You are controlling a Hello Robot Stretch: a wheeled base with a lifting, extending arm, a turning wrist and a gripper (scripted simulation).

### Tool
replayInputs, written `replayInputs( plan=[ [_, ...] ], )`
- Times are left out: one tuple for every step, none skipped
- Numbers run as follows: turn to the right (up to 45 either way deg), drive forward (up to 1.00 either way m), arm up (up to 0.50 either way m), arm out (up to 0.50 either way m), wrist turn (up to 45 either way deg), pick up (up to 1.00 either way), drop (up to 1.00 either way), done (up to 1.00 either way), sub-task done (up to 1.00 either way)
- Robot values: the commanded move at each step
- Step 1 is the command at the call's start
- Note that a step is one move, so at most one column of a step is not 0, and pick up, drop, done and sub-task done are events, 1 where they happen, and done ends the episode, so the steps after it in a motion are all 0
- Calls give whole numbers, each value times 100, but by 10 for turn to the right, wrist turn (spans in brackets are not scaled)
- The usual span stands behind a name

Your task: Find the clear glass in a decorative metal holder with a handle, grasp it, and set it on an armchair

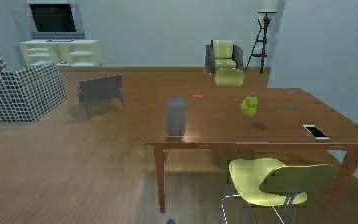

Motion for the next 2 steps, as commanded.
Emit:
replayInputs(
  plan=[
    [-390, 0, 0, 0, 0, 0, 0, 0, 0],
    [0, 100, 0, 0, 0, 0, 0, 0, 0]
  ],
)
